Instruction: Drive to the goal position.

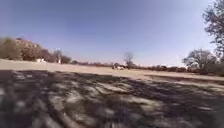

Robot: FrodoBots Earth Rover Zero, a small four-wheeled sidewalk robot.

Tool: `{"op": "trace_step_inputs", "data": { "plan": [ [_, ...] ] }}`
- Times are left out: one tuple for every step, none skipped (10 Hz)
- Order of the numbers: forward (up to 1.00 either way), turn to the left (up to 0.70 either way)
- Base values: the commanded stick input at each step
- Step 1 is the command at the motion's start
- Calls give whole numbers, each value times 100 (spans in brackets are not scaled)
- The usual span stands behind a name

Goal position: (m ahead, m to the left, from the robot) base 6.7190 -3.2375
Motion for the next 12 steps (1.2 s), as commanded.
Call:
{"op": "trace_step_inputs", "data": {
  "plan": [
    [50, 0],
    [50, 0],
    [50, 0],
    [50, 0],
    [50, 0],
    [50, 0],
    [50, 0],
    [50, 0],
    [50, 0],
    [50, 0],
    [50, 0],
    [50, 0]
  ]
}}
